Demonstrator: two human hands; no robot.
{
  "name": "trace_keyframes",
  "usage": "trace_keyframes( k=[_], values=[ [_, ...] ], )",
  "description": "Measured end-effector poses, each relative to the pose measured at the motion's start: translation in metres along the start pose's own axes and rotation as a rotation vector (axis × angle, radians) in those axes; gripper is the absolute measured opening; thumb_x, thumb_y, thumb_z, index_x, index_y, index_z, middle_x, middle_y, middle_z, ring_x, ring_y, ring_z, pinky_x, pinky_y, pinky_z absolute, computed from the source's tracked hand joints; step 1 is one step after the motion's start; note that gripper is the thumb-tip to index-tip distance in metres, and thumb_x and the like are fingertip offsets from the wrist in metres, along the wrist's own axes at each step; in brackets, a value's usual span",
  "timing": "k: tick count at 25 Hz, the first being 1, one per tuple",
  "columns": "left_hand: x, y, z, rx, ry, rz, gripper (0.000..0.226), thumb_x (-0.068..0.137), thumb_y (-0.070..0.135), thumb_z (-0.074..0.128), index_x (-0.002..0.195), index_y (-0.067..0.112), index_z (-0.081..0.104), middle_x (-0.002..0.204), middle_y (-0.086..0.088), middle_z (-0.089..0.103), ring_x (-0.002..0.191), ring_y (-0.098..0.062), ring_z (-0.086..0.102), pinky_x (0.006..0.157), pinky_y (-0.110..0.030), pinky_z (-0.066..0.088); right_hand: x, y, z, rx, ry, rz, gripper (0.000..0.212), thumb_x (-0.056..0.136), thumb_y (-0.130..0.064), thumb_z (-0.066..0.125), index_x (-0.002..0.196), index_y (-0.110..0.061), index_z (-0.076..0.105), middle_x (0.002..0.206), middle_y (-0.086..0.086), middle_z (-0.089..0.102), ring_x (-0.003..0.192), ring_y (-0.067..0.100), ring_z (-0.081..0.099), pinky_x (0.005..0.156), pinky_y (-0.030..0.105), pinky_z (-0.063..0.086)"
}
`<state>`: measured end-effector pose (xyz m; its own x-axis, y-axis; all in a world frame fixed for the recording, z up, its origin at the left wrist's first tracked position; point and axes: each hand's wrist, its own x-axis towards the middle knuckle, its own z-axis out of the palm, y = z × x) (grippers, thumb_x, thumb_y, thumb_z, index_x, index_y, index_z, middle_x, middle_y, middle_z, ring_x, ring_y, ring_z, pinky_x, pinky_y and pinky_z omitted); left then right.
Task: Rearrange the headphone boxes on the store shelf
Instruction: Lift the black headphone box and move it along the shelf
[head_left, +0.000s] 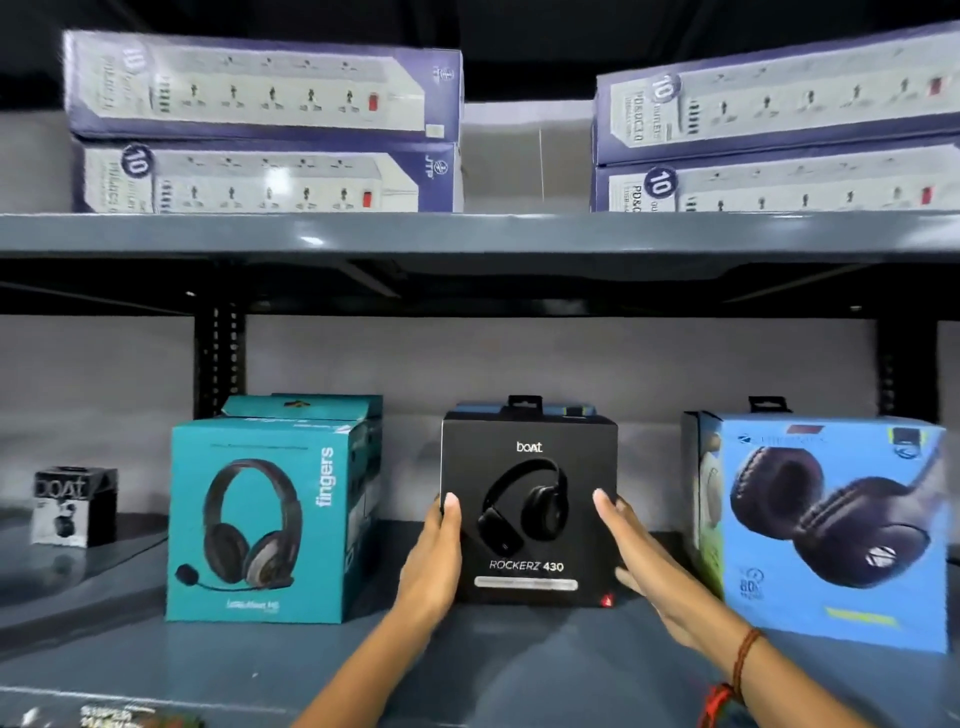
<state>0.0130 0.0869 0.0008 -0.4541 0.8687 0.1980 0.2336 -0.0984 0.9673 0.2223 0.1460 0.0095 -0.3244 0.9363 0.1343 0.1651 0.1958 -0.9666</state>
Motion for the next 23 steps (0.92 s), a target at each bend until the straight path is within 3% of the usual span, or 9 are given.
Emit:
trace_keyframes(
  k=[4, 7, 9, 11, 13, 16, 19, 23],
  values=[
    [-0.024, 0.031, -0.011, 0.197, 0.16, 0.038, 0.073, 0.097, 0.068, 0.018, 0.152, 0.027, 0.043, 0.156, -0.017, 0.044, 0.144, -0.037, 0.039, 0.117, -0.045, 0.027, -0.033, -0.026, -0.011, 0.004, 0.054, -0.129, 0.071, 0.086, -0.071, 0.041, 0.15, -0.04, 0.031, 0.156, -0.012, 0.033, 0.144, 0.015, 0.035, 0.112, 0.038, 0.037],
    [-0.041, 0.066, -0.029, 0.301, 0.222, 0.169, 0.092, 0.089, 0.074, 0.004, 0.136, 0.021, 0.062, 0.141, -0.02, 0.059, 0.13, -0.041, 0.05, 0.112, -0.048, 0.035, -0.064, -0.063, -0.026, -0.007, 0.161, -0.211, 0.05, 0.075, -0.075, 0.042, 0.109, -0.041, 0.057, 0.112, -0.012, 0.061, 0.105, 0.014, 0.061, 0.094, 0.037, 0.05],
    [-0.048, 0.08, -0.038, 0.228, 0.203, 0.215, 0.103, 0.074, 0.085, -0.001, 0.118, 0.026, 0.071, 0.127, -0.014, 0.068, 0.118, -0.038, 0.058, 0.109, -0.052, 0.04, -0.08, -0.086, -0.03, 0.0, 0.223, -0.272, 0.036, 0.085, -0.069, 0.041, 0.081, -0.04, 0.06, 0.085, -0.024, 0.06, 0.081, 0.003, 0.063, 0.078, 0.032, 0.053],
    [-0.054, 0.087, -0.044, 0.144, 0.156, 0.223, 0.1, 0.063, 0.096, -0.002, 0.094, 0.033, 0.068, 0.118, -0.011, 0.072, 0.112, -0.035, 0.061, 0.106, -0.056, 0.043, -0.092, -0.098, -0.029, -0.008, 0.253, -0.317, 0.035, 0.093, -0.062, 0.04, 0.072, -0.04, 0.058, 0.074, -0.028, 0.057, 0.071, 0.0, 0.061, 0.066, 0.026, 0.05],
    [-0.06, 0.088, -0.05, 0.11, 0.142, 0.208, 0.095, 0.053, 0.103, -0.001, 0.082, 0.039, 0.063, 0.115, -0.009, 0.072, 0.113, -0.033, 0.062, 0.106, -0.055, 0.044, -0.099, -0.105, -0.024, -0.015, 0.242, -0.313, 0.035, 0.093, -0.063, 0.038, 0.074, -0.041, 0.057, 0.079, -0.027, 0.055, 0.073, 0.001, 0.06, 0.067, 0.026, 0.05],
    [-0.074, 0.082, -0.065, 0.122, 0.207, 0.214, 0.081, 0.063, 0.093, 0.003, 0.077, 0.038, 0.061, 0.114, -0.009, 0.07, 0.115, -0.033, 0.06, 0.108, -0.056, 0.042, -0.103, -0.104, -0.01, -0.002, 0.207, -0.304, 0.036, 0.093, -0.063, 0.036, 0.074, -0.042, 0.058, 0.081, -0.025, 0.057, 0.079, 0.002, 0.062, 0.083, 0.034, 0.052],
    [-0.084, 0.057, -0.095, 0.16, 0.323, 0.292, 0.102, 0.069, 0.085, 0.002, 0.113, 0.022, 0.068, 0.127, -0.017, 0.069, 0.12, -0.037, 0.06, 0.109, -0.057, 0.041, -0.1, -0.097, 0.017, 0.019, 0.157, -0.328, 0.03, 0.091, -0.063, 0.039, 0.079, -0.043, 0.058, 0.091, -0.025, 0.055, 0.085, -0.001, 0.058, 0.085, 0.034, 0.05],
    [-0.093, 0.013, -0.141, 0.091, 0.501, 0.222, 0.12, 0.064, 0.097, 0.003, 0.125, 0.018, 0.07, 0.122, -0.016, 0.073, 0.118, -0.036, 0.062, 0.11, -0.053, 0.041, -0.091, -0.068, 0.073, 0.063, -0.007, -0.304, 0.047, 0.074, -0.082, 0.047, 0.104, -0.051, 0.065, 0.122, -0.027, 0.059, 0.108, 0.004, 0.061, 0.092, 0.035, 0.052]
  ],
)
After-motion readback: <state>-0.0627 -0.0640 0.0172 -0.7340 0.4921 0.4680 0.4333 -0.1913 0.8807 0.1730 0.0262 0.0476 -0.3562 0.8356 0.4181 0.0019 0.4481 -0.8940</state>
